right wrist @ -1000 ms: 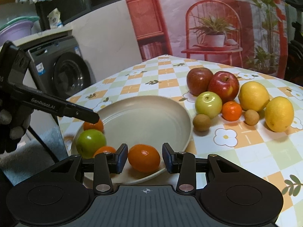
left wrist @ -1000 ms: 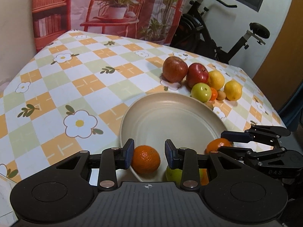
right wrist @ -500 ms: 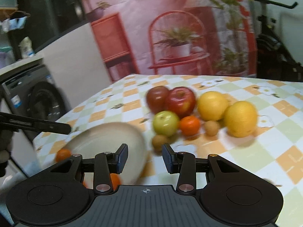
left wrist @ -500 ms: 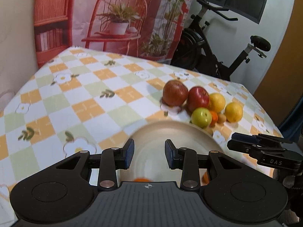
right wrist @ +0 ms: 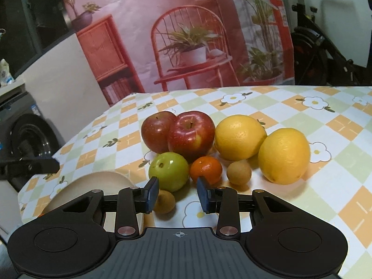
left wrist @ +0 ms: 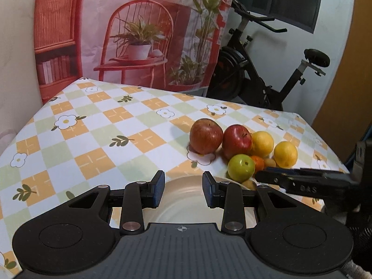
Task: Organize fruits
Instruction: 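Open both tools and withdraw them toward the fruit pile, then lower the right tool around the small brown kiwi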
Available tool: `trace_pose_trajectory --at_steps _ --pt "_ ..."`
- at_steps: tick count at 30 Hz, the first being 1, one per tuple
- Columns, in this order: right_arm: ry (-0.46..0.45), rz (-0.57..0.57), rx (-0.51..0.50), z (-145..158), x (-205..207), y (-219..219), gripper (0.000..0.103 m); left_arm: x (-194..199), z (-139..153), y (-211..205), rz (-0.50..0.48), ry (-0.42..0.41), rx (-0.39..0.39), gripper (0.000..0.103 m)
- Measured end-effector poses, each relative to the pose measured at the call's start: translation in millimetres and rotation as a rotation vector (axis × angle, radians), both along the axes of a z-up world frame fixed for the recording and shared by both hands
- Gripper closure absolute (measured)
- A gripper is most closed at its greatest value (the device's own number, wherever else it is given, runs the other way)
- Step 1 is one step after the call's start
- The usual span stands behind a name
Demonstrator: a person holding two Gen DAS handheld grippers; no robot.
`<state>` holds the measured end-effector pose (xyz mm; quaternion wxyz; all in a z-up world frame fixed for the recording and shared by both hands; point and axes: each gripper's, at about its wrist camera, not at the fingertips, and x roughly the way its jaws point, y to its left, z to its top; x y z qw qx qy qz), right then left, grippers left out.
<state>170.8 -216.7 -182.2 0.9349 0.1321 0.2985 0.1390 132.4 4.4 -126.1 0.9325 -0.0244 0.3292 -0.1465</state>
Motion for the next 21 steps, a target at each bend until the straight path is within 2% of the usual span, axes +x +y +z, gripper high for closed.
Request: trace_pose_trajectory --at_steps 5,11,14,17,19,21 --pt "0.031 0.004 -0.026 -4 7 13 0.069 -3 -2 5 0.013 -0.005 -0.025 0.066" --pt "0.017 0.028 -0.046 -7 3 20 0.066 -8 -5 10 0.059 -0.003 -0.047 0.066" --pt "0.015 0.019 -0.005 -10 -5 11 0.066 -10 -6 11 0.069 -0.005 -0.050 0.066" --pt "0.002 -0.035 0.020 -13 -15 -1 0.066 -11 -7 10 0.069 -0.001 -0.050 0.066" --pt "0.017 -0.100 0.040 -15 -19 -13 0.073 -12 -8 10 0.064 -0.001 -0.052 0.066" --pt "0.025 -0.145 0.091 -17 -20 -25 0.074 -13 -11 9 0.062 0.007 -0.060 0.066"
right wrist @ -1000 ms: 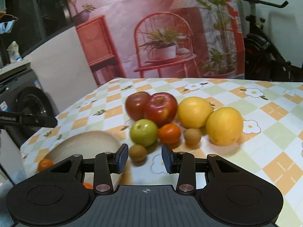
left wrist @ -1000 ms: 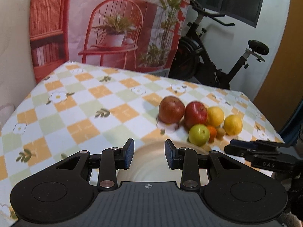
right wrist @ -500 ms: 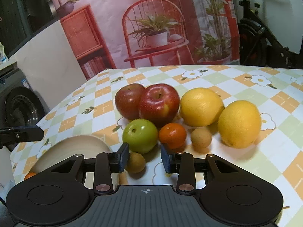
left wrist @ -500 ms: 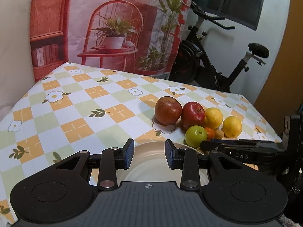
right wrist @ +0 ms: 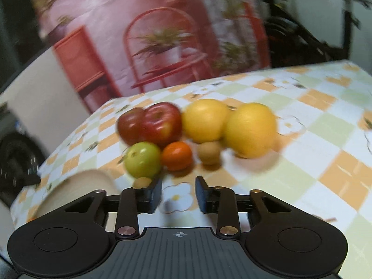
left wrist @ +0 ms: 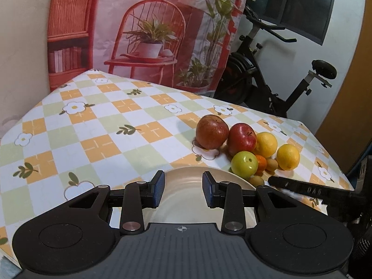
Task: Organize fruits
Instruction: 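Lower the right tool around the small brown kiwi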
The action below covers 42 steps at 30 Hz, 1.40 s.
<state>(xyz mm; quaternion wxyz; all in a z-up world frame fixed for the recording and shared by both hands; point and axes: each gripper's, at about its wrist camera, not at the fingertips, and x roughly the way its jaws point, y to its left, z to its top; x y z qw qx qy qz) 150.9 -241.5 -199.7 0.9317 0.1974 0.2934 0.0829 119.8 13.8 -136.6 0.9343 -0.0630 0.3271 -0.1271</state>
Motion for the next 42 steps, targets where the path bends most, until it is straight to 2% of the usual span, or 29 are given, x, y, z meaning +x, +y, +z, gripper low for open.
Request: trace_pose_trajectory --at_steps 6,10,14,18,24,31,35,42 --pt "-0.053 -0.011 -0.007 2 -5 -1 0.072 -2 -3 -1 -0.001 0.005 0.001 0.066" --pt "-0.083 0.084 -0.072 14 1 19 0.073 -2 -3 -3 -0.006 0.006 0.000 0.066" --pt "-0.029 0.135 -0.082 14 15 34 0.074 -3 -4 -3 -0.007 0.006 0.002 0.066" --pt "0.015 0.118 -0.040 10 23 36 0.076 -3 -5 -2 -0.002 0.005 0.002 0.066" --pt "0.094 0.106 0.124 3 32 26 0.076 -3 -5 -2 -0.007 0.000 0.001 0.066" --pt "0.175 0.075 0.230 -3 44 24 0.075 -2 -5 1 0.003 0.000 -0.004 0.066" --pt "0.209 0.059 0.243 -4 49 27 0.072 -2 -5 1 0.002 -0.001 -0.004 0.066" --pt "0.249 0.029 0.282 -5 51 27 0.072 -4 -4 3 0.013 -0.005 -0.010 0.066"
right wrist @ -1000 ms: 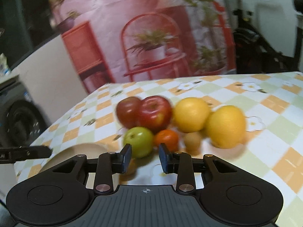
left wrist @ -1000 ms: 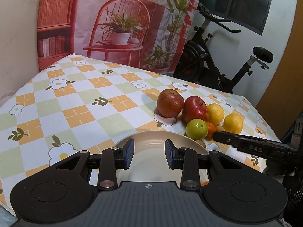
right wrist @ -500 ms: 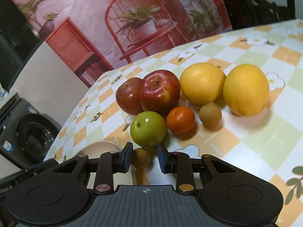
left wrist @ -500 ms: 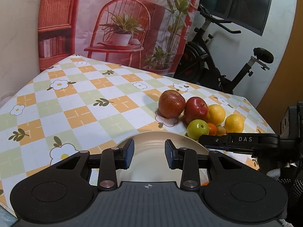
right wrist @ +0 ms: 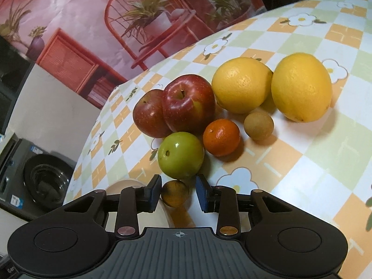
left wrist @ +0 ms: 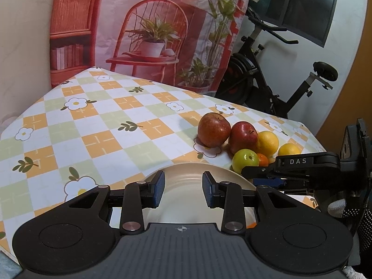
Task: Organize fruits
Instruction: 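Lower the right tool around the small brown kiwi, then close the right tool on the kiwi while the left tool moves to the green apple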
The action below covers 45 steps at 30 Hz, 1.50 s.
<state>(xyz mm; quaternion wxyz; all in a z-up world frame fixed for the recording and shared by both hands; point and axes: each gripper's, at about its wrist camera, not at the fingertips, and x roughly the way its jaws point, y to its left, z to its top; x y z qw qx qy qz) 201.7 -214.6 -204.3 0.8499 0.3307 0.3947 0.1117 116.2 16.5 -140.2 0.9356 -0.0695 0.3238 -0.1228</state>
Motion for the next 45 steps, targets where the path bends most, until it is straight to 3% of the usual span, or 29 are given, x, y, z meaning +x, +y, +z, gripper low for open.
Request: trace_pose_trajectory --at_steps 17,19,24,28,31,33,37,40,45 --pt "0.062 -0.070 0.064 -4 -8 -8 0.077 -2 4 5 0.008 -0.014 -0.018 0.066" --pt "0.058 -0.071 0.083 -5 -8 -10 0.084 -3 4 5 0.006 -0.015 -0.018 0.066" --pt "0.039 -0.111 0.078 -3 -16 -19 0.084 -4 5 6 0.010 -0.022 -0.023 0.066" --pt "0.025 -0.192 0.059 0 -27 -40 0.099 -4 5 7 0.016 -0.019 -0.027 0.066" --pt "0.023 -0.214 0.056 -1 -32 -51 0.098 -5 5 6 0.009 -0.020 -0.030 0.066" --pt "-0.002 -0.203 0.024 3 -34 -50 0.096 -6 5 5 0.004 -0.022 -0.031 0.066" --pt "-0.060 -0.154 -0.092 12 -32 -35 0.078 -6 5 5 0.004 -0.021 -0.032 0.066" --pt "-0.093 -0.094 -0.248 16 -30 -21 0.077 -6 5 6 0.007 -0.019 -0.033 0.066" --pt "-0.158 0.020 -0.397 18 -31 0 0.077 -5 3 4 -0.001 -0.010 -0.025 0.066"
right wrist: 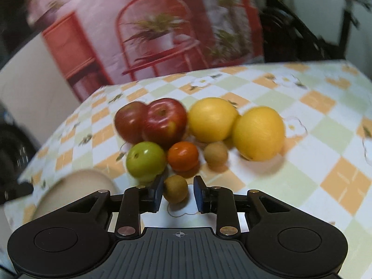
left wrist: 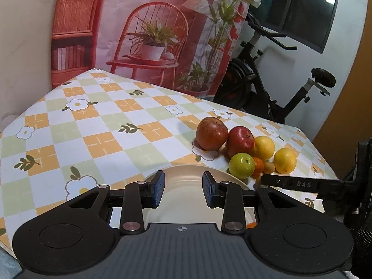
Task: Organize fruits
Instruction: 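Close the right tool on the kiwi while the left tool moves to the green apple, then grasp the green apple with the left tool while the right tool lifts the kiwi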
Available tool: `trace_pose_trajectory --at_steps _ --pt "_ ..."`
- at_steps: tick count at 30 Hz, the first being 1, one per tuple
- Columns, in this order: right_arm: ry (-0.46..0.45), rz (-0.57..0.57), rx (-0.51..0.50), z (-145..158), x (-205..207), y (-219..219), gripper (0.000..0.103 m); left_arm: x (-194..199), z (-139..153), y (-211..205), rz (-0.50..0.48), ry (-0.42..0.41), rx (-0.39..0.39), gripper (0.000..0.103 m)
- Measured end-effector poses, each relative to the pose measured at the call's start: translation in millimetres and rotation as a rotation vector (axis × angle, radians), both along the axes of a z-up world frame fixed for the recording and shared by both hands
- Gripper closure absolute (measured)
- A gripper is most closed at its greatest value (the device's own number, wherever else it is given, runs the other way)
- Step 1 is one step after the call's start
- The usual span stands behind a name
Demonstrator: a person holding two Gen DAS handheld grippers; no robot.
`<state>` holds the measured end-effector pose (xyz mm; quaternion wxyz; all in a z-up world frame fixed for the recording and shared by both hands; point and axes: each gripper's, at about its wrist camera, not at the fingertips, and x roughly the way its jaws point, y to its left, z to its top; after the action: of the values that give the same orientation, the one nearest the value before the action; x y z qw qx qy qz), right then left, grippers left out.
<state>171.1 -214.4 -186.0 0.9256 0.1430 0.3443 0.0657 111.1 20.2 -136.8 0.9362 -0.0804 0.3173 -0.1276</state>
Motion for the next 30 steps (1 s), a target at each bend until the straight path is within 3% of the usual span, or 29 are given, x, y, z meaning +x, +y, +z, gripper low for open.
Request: trace_pose_trajectory --at_steps 6,16,25,30 --pt "-0.021 0.086 -0.094 1 4 16 0.079 3 0 -4 -0.020 0.003 0.018 0.066" --pt "-0.060 0.144 -0.098 -5 2 12 0.080 26 4 -18 -0.077 0.026 0.051 0.066" --pt "-0.155 0.149 -0.135 0 -18 -12 0.080 60 10 -64 -0.226 -0.006 0.102 0.066" --pt "-0.200 0.123 -0.157 4 -28 -23 0.080 77 -3 -93 -0.308 0.030 0.115 0.065"
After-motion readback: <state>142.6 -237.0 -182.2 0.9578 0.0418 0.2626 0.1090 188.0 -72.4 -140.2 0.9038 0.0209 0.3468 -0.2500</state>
